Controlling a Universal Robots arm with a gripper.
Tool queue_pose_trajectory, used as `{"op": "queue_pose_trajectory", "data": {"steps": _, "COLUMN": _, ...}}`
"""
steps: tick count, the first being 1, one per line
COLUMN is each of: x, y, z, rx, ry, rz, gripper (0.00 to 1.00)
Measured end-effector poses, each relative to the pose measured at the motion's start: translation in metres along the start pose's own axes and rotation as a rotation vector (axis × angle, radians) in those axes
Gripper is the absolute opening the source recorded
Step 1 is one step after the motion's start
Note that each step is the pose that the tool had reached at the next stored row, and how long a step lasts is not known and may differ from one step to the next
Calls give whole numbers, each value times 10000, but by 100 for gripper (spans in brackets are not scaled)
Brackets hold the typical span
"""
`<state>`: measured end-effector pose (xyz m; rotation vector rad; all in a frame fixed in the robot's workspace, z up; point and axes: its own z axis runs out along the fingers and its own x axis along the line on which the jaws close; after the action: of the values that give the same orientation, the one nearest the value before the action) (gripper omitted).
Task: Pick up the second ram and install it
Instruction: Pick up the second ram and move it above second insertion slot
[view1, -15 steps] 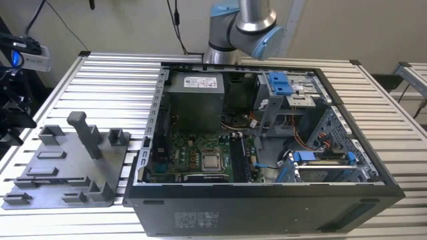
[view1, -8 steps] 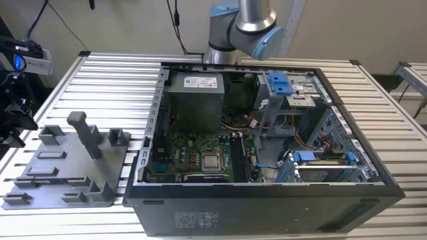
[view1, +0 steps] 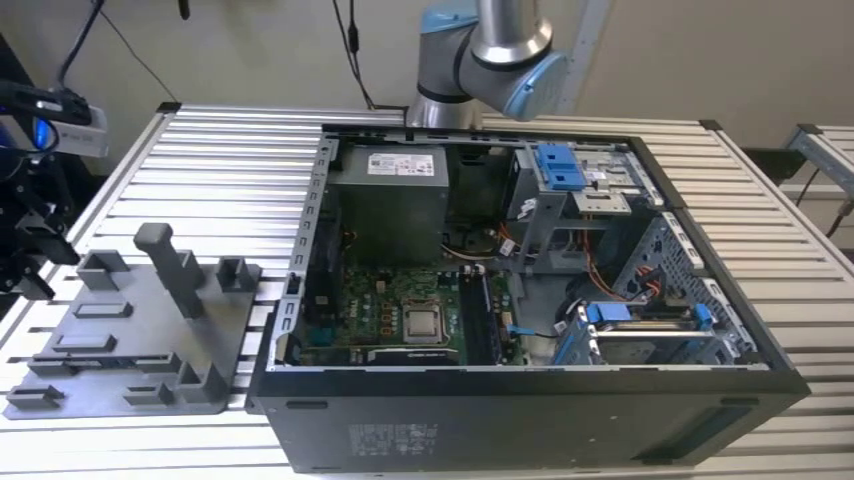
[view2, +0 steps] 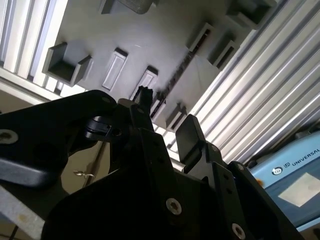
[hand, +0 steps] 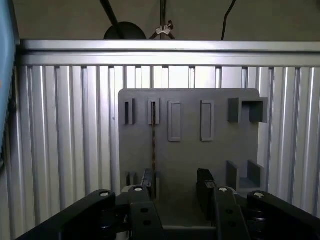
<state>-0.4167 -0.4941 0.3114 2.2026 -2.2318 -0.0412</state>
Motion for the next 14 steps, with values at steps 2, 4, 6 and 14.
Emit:
{"op": "queue_pose_trajectory", "data": {"steps": 2, "x": 0, "y": 0, "z": 10, "rx": -3, "ry": -1, "rz": 0, "gripper": 48}}
{"op": "queue_pose_trajectory", "data": {"steps": 4, "x": 1, "y": 0, "z": 25, "rx": -4, "ry": -1, "rz": 0, "gripper": 48}}
{"op": "queue_pose_trajectory", "data": {"steps": 6, "x": 1, "y": -1, "z": 48, "rx": -6, "ry": 0, "rz": 0, "gripper": 48}}
{"op": "queue_pose_trajectory", "data": {"steps": 14, "x": 3, "y": -4, "z": 164, "rx": -6, "ry": 3, "rz": 0, "gripper": 48}}
